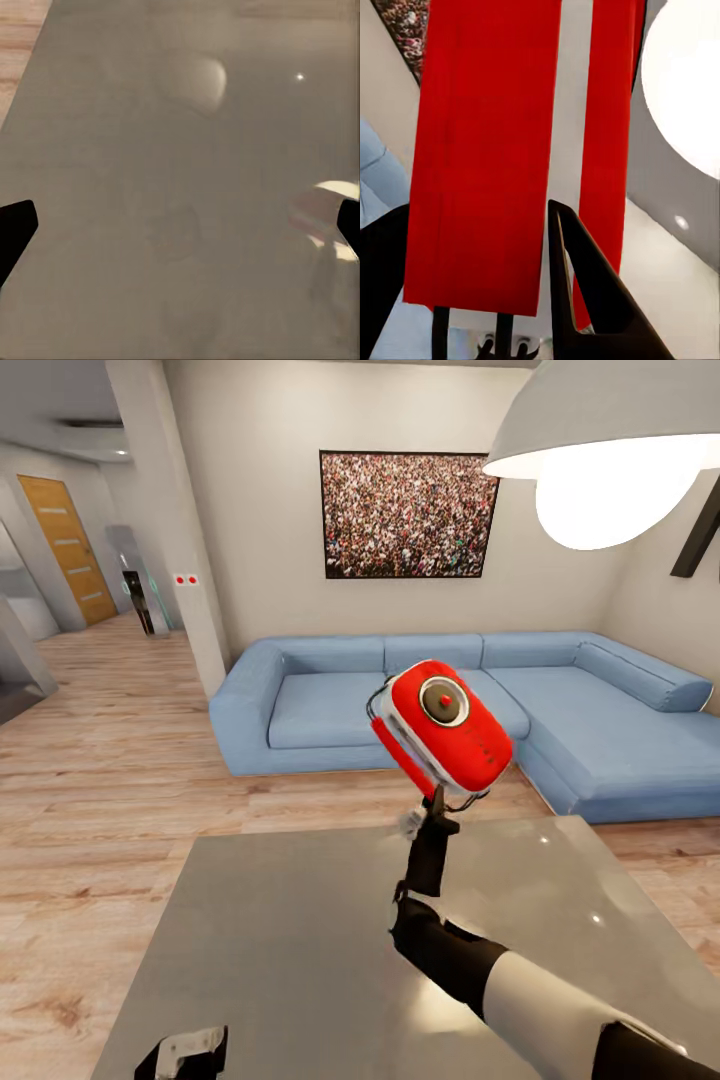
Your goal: Turn on the radio receiver that's on the table in the living room.
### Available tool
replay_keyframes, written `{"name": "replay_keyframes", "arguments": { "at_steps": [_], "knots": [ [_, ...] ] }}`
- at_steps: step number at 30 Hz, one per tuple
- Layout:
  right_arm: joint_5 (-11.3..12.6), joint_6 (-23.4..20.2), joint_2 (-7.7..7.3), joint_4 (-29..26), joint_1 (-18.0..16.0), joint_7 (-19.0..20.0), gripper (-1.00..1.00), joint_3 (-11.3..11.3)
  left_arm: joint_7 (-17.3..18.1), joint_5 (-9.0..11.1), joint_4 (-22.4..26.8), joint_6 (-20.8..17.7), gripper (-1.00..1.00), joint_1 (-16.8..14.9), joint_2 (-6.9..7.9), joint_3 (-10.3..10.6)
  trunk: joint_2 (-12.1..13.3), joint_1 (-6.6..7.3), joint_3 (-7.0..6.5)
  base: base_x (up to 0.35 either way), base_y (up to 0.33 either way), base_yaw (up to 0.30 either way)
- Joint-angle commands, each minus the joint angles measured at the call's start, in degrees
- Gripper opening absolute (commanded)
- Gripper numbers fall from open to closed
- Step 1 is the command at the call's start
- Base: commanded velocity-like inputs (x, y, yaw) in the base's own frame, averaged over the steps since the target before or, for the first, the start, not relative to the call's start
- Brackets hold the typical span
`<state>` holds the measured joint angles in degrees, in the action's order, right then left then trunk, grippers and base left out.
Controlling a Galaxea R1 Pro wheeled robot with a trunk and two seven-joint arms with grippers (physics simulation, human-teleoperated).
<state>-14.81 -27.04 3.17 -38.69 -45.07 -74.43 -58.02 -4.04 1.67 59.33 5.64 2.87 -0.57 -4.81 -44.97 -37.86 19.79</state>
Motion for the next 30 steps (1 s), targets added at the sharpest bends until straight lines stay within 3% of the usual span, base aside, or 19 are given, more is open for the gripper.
{"name": "replay_keyframes", "arguments": {
  "at_steps": [1, 3, 8, 10, 12, 18, 30],
  "knots": [
    [-0.14, -2.62, -0.01, 0.25, -0.02, -0.82, -1.00, -1.97, 0.03, 0.03, 0.71, -0.01, 1.00, 0.00, -0.02, 0.02, 0.00, 0.00, -0.01, 0.000, 0.000, 0.000],
    [-0.17, -6.04, -0.02, 0.65, -0.02, -1.52, -1.00, -4.59, 0.06, 0.09, 1.68, -0.01, 1.00, 0.01, -0.03, 0.04, 0.00, 0.00, -0.01, 0.000, 0.000, 0.000],
    [-0.29, -11.66, -0.08, 4.36, -0.02, -2.58, -1.00, -14.34, 0.10, 0.21, 4.26, 0.01, 1.00, 0.02, -0.04, 0.06, 0.00, 0.00, -0.01, 0.000, 0.000, 0.000],
    [-0.30, -14.77, -0.14, 6.28, -0.02, -4.65, -1.00, -19.84, 0.55, 0.19, 4.58, 0.05, 1.00, 0.02, -0.09, 0.06, 0.00, 0.00, -0.01, 0.000, 0.000, 0.000],
    [-0.31, -16.94, -0.34, 7.33, -0.02, -7.31, -1.00, -22.77, 0.99, 0.18, 4.63, 0.07, 1.00, 0.02, -0.06, 0.06, 0.00, 0.00, -0.01, 0.000, 0.000, 0.000],
    [-0.23, -18.48, -0.59, 10.56, -0.02, -12.20, -1.00, -24.81, 1.28, 0.18, 4.49, 0.09, 1.00, 0.02, 0.09, -0.01, 0.00, 0.00, -0.01, 0.000, 0.000, 0.000],
    [-0.27, -18.81, -0.59, 18.34, 0.33, -15.57, -1.00, -25.12, 1.24, 0.01, 4.57, 0.13, 1.00, 0.02, -0.06, 0.00, 0.00, 0.00, -0.01, 0.000, 0.000, 0.000]
  ]
}}
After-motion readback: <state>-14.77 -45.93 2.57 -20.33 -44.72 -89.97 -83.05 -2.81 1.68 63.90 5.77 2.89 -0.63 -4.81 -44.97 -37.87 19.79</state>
